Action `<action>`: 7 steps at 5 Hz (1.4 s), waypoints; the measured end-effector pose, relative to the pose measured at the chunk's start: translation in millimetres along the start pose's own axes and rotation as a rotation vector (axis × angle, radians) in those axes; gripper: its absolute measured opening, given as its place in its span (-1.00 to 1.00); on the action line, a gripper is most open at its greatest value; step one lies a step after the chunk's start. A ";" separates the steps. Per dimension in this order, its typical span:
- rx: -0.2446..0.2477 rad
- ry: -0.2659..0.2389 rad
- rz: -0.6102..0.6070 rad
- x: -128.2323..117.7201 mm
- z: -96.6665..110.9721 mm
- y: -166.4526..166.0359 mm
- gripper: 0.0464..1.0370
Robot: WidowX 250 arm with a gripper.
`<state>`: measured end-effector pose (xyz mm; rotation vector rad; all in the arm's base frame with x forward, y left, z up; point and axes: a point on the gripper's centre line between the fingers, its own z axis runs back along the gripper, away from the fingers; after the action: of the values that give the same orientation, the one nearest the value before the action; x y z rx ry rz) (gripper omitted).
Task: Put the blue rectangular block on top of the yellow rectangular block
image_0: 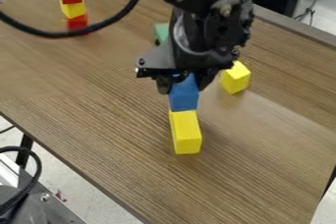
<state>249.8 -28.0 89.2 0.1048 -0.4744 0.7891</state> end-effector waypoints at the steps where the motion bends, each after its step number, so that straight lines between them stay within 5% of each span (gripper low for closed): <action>1: 0.004 0.021 0.009 -11.5 -2.8 3.2 0.05; 7: 0.002 0.058 -0.014 -28.6 -17.7 -5.6 0.15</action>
<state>243.0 -46.1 61.2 0.0866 -0.4175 0.7767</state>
